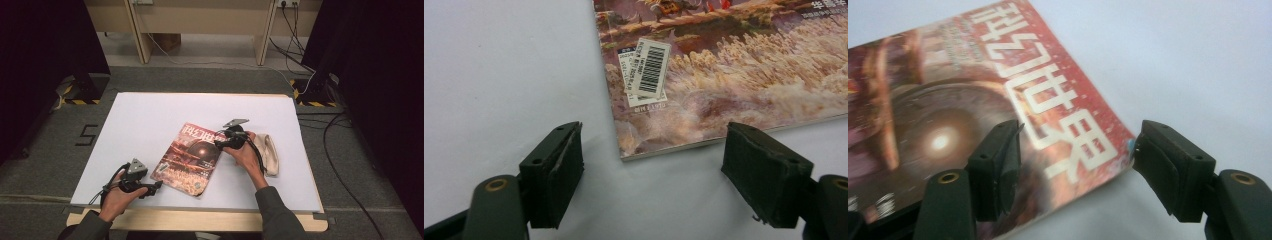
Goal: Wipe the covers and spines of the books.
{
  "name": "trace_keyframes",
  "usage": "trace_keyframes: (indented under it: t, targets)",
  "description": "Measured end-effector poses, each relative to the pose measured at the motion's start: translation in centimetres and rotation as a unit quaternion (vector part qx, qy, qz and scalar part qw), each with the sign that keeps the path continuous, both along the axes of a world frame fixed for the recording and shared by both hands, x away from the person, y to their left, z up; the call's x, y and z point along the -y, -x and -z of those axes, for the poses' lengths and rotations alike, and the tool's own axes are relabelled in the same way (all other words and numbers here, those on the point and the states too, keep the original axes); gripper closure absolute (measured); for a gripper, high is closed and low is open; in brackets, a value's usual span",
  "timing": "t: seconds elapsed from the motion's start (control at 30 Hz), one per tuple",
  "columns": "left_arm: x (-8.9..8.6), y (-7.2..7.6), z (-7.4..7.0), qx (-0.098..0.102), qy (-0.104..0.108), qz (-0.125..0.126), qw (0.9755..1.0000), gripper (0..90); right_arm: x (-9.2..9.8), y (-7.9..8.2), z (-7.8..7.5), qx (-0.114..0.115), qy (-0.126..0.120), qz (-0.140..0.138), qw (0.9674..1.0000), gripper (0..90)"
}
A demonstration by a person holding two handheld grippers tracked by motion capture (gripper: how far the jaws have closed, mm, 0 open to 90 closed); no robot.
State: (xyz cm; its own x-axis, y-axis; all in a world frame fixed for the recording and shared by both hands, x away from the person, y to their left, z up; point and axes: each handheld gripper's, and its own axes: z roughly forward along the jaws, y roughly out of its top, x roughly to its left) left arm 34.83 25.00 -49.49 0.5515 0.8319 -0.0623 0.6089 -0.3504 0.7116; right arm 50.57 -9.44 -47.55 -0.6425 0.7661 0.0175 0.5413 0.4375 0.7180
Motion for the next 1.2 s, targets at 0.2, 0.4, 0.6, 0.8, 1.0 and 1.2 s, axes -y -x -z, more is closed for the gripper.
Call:
trace_keyframes:
  t: [0.2,0.4,0.6,0.8,1.0,1.2]
  targets:
    - [-0.1,0.0,0.0,0.004,-0.004,0.001,1.0000,27.8,-0.5,-2.0,1.1,-0.022,-0.018,0.005,0.9996,36.6]
    - [-0.2,-0.3,0.0,0.005,-0.005,-0.003,1.0000,29.7,-0.3,-1.7,1.2,-0.033,-0.024,-0.006,0.9991,35.9]
    - [-1.3,-0.9,0.0,0.004,-0.005,-0.027,0.9996,28.3,0.8,0.7,1.0,-0.041,-0.015,-0.007,0.9990,36.1]
    - [-2.4,-1.8,0.0,0.004,-0.002,-0.062,0.9981,29.5,2.2,5.0,0.9,-0.053,-0.017,-0.008,0.9984,36.3]
    - [-3.0,-2.1,-0.1,-0.008,0.042,-0.075,0.9963,30.2,2.7,9.2,0.9,-0.055,-0.017,-0.019,0.9982,36.6]
    - [-2.3,-1.9,-0.2,-0.023,0.070,-0.063,0.9953,29.0,3.1,11.8,0.9,-0.050,-0.006,-0.033,0.9982,38.7]
